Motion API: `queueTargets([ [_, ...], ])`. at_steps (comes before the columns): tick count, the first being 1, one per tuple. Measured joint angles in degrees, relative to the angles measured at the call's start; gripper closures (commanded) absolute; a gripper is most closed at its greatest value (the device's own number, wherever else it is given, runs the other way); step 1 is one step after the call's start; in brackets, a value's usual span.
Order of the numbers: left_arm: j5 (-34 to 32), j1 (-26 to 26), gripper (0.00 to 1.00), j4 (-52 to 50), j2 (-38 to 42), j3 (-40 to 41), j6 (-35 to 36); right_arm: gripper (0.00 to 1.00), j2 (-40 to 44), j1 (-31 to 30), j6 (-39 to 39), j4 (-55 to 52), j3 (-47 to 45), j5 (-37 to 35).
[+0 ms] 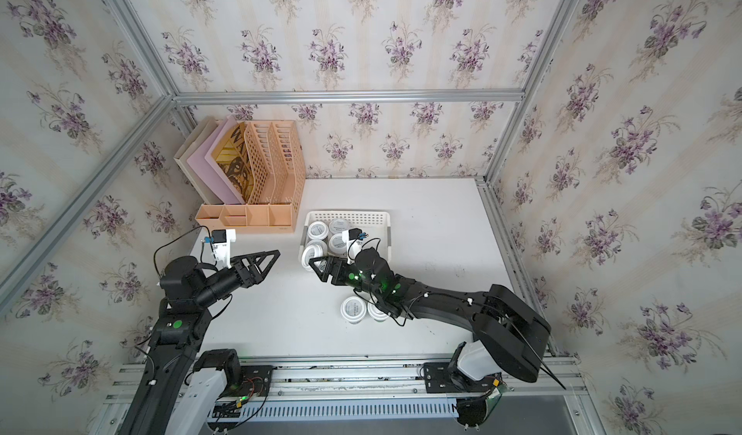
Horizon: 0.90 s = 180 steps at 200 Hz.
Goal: Put the yogurt in the basket
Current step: Pick up the yogurt from the center of the board.
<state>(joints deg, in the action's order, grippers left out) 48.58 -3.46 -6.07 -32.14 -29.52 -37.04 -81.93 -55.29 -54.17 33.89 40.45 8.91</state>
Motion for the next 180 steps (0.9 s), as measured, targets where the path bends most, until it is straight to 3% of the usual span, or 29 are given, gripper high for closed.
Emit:
queueTargets([
  [45, 3.58, 2.8, 0.01, 2.91, 0.48, -0.15, 1.51, 0.14, 3.5, 4.96, -3.52, 5.55, -3.82, 6.62],
  [80, 2.08, 11.08, 0.01, 3.3, 0.22, -0.39, 5.18, 0.14, 3.89, 7.52, -8.48, 12.24, -6.29, 12.04],
  [130, -10.21, 27.61, 0.01, 5.05, -5.51, -0.46, 12.07, 0.14, 3.85, 9.68, -15.19, 22.38, -7.65, 17.31],
  [151, -16.11, 31.85, 0.0, 6.49, -7.72, -1.22, 14.19, 0.14, 4.35, 10.1, -17.03, 24.74, -7.58, 18.69],
  [180, -22.69, 35.95, 0.11, 9.25, -10.58, -3.19, 16.79, 0.14, 5.55, 10.69, -19.37, 26.84, -7.21, 20.11],
])
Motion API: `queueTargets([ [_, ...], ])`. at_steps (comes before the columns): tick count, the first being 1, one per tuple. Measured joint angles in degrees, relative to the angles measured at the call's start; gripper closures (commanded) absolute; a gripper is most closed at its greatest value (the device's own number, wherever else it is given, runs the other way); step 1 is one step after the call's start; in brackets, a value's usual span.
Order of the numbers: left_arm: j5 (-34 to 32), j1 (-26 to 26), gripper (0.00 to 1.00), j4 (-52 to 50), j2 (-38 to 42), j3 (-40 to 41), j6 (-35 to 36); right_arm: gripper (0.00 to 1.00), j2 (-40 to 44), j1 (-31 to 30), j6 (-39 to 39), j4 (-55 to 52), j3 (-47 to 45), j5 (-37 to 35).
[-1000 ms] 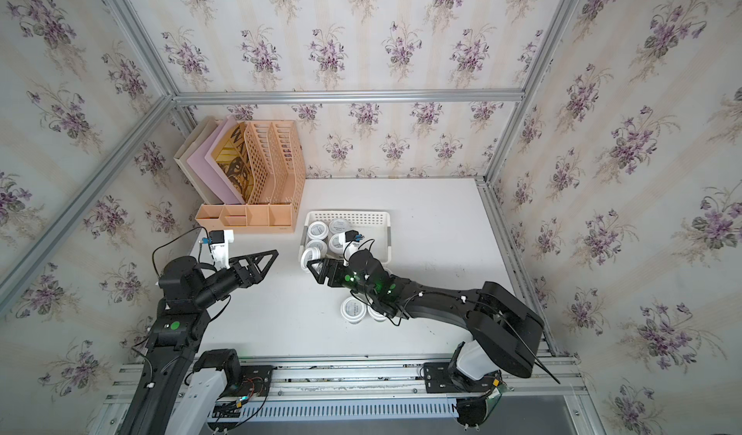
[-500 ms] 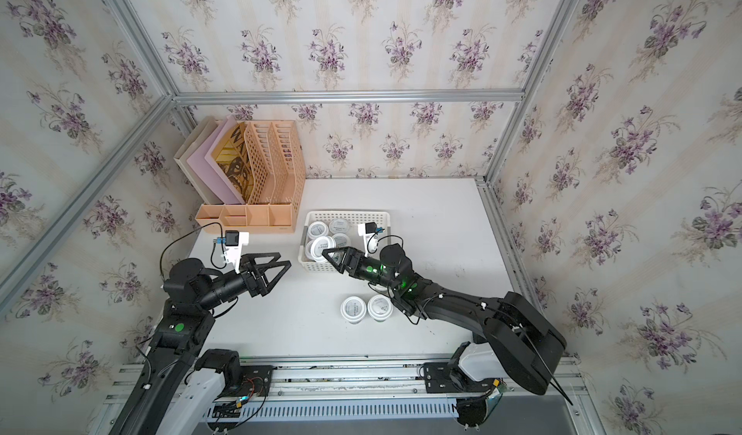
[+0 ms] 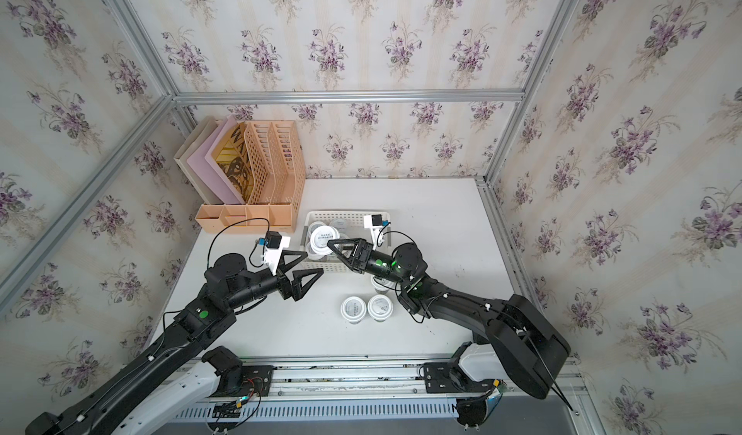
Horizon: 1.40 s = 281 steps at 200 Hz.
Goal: Put the yogurt in the basket
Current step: Pick up the yogurt from the center of the board.
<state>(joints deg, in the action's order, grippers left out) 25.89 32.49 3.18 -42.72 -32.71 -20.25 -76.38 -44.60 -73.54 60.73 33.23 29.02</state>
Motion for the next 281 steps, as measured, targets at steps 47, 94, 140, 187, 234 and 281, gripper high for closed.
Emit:
queueTargets([
  [47, -9.18, 6.47, 0.12, 4.92, -4.13, -2.95, 4.55, 0.15, -0.39, 0.39, -3.8, 5.57, -0.92, 1.57],
  [94, -15.17, 11.52, 0.23, 7.1, -6.71, -6.47, 9.51, 0.15, -2.12, 0.61, -7.89, 11.96, -1.49, 2.23],
  [140, -17.64, 12.11, 0.28, 7.93, -6.08, -5.84, 10.93, 0.15, -2.75, 0.74, -10.29, 15.74, -1.86, 2.56],
  [187, -18.05, 12.13, 0.3, 8.07, -7.23, -6.82, 11.8, 0.15, -4.9, 0.79, -13.22, 20.96, -2.45, 2.71],
  [234, -17.44, 12.5, 0.35, 8.13, -8.85, -8.11, 12.37, 0.15, -6.27, 0.81, -15.67, 25.31, -3.43, 2.23],
  [281, -16.87, 12.55, 0.38, 8.59, -9.97, -8.46, 12.83, 0.14, -6.6, 0.96, -16.68, 26.47, -3.45, 2.25],
])
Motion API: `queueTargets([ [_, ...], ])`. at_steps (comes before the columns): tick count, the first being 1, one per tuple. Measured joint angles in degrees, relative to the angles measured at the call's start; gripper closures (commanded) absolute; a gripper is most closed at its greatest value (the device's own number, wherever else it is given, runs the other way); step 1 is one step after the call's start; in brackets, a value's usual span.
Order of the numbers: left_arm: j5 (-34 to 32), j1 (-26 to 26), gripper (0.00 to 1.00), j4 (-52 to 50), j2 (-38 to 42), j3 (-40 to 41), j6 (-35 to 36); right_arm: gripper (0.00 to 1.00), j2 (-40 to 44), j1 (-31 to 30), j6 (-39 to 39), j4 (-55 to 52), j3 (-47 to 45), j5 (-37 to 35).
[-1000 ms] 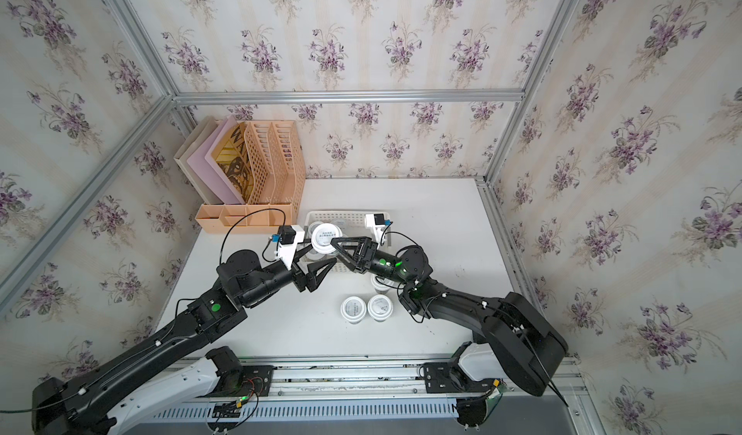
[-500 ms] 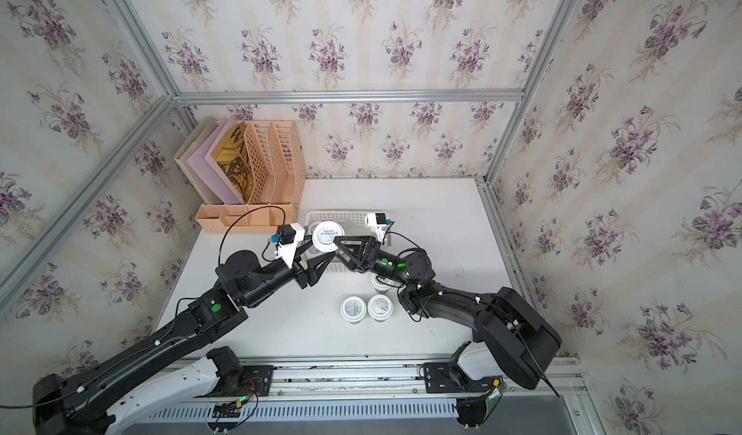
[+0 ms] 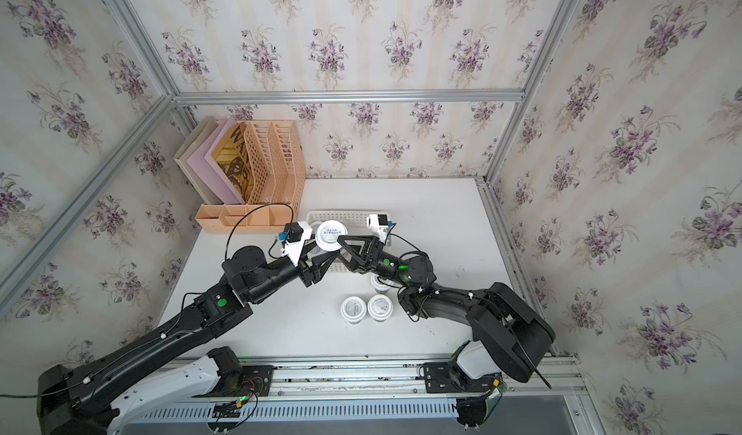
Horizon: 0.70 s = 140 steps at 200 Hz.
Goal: Put the yogurt in the basket
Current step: Pick up the yogurt from the center of the board.
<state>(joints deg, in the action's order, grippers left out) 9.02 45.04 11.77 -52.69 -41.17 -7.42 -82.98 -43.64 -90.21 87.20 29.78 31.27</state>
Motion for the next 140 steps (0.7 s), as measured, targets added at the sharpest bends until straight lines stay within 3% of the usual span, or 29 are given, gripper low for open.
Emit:
queueTargets([
  [89, -0.04, 0.09, 0.49, -0.11, -0.11, -0.39, 0.79, 0.12, -2.21, -0.07, -2.36, 4.52, -0.46, -0.17],
  [136, -0.02, 0.11, 0.49, -0.13, 0.26, -0.39, 0.52, 0.07, -2.1, -0.2, -2.71, 5.46, -0.98, 1.2],
  [140, -0.02, 0.13, 0.49, -0.13, 0.39, -0.37, 0.5, 0.01, -2.03, -0.26, -2.64, 5.49, -0.98, 1.22],
])
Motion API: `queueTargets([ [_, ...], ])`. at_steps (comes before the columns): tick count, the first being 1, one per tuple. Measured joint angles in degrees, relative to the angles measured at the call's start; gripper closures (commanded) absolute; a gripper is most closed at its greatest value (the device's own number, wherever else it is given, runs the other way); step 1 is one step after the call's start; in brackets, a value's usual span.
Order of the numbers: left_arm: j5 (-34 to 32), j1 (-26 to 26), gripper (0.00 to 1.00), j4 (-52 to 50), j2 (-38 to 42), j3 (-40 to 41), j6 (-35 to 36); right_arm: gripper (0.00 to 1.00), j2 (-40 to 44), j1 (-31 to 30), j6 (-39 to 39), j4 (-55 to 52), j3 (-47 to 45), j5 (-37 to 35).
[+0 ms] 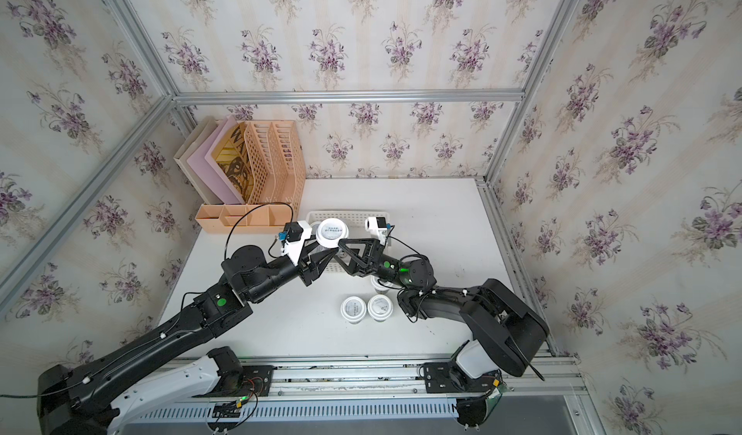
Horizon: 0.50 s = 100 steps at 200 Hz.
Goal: Put the yogurt in the basket
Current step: Pick up the yogurt from the center of the board.
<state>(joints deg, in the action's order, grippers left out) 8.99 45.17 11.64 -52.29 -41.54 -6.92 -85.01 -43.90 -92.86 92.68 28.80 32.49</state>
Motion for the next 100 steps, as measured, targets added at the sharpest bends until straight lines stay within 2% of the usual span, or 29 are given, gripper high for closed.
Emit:
queueTargets([
  [64, 0.0, 0.2, 0.49, 0.04, 1.84, 0.35, -0.17, 0.0, 2.54, 0.44, 1.81, -3.5, -0.61, 1.03],
  [84, 0.0, 0.17, 0.48, -0.48, 2.67, 0.48, -0.17, 0.0, 6.56, 1.27, 4.76, -8.72, -2.16, 1.55],
  [100, 0.0, 0.2, 0.48, -1.09, 3.5, 0.52, -0.17, 0.0, 12.02, 2.01, 9.2, -17.57, -2.64, 1.62],
])
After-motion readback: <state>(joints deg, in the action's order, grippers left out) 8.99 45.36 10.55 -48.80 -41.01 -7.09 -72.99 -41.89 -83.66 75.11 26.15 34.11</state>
